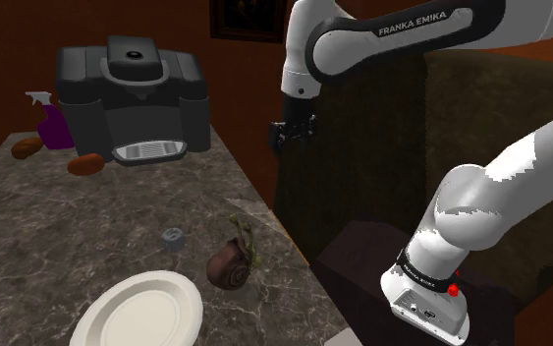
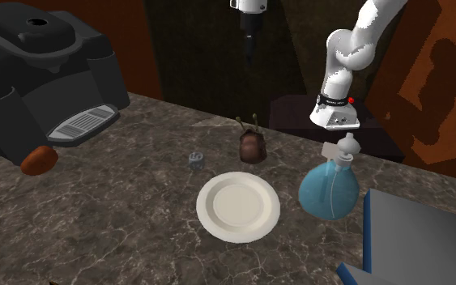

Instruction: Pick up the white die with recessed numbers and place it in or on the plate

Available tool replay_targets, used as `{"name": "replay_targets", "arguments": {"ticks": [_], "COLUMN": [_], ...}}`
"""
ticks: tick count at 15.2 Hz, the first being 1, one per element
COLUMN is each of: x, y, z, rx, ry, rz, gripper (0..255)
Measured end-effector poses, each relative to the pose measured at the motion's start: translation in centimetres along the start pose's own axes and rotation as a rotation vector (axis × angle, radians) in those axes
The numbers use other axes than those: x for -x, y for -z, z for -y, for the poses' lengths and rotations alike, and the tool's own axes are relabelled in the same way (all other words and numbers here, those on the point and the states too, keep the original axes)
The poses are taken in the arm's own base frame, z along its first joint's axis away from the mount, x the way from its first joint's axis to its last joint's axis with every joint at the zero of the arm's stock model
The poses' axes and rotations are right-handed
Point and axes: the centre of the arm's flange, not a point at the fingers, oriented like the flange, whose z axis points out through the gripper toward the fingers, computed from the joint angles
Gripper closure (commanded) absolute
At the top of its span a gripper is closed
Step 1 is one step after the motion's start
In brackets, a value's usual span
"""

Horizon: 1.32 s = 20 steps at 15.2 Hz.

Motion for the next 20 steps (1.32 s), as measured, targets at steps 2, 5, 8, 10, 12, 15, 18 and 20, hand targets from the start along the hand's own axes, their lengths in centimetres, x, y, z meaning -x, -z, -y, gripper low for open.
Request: {"name": "replay_targets", "arguments": {"ticks": [2,5,8,10,12,15,18,20], "x": [-0.6,-2.2,-3.6,-4.4,-5.4,-6.3,-7.4,-8.5], "y": [-1.4,-3.3,-5.5,-7.3,-9.1,-11.2,-13.3,-15.0], "z": [1.5,4.7,7.6,9.6,11.7,14.6,17.4,19.5], "rx": [-0.001,-0.003,-0.006,-0.007,-0.009,-0.012,-0.014,-0.017], "ry": [0.003,0.009,0.013,0.017,0.02,0.025,0.031,0.034], "rz": [-0.003,-0.008,-0.013,-0.015,-0.018,-0.022,-0.027,-0.031], "gripper": [0,0,0,0,0,0,0,0]}}
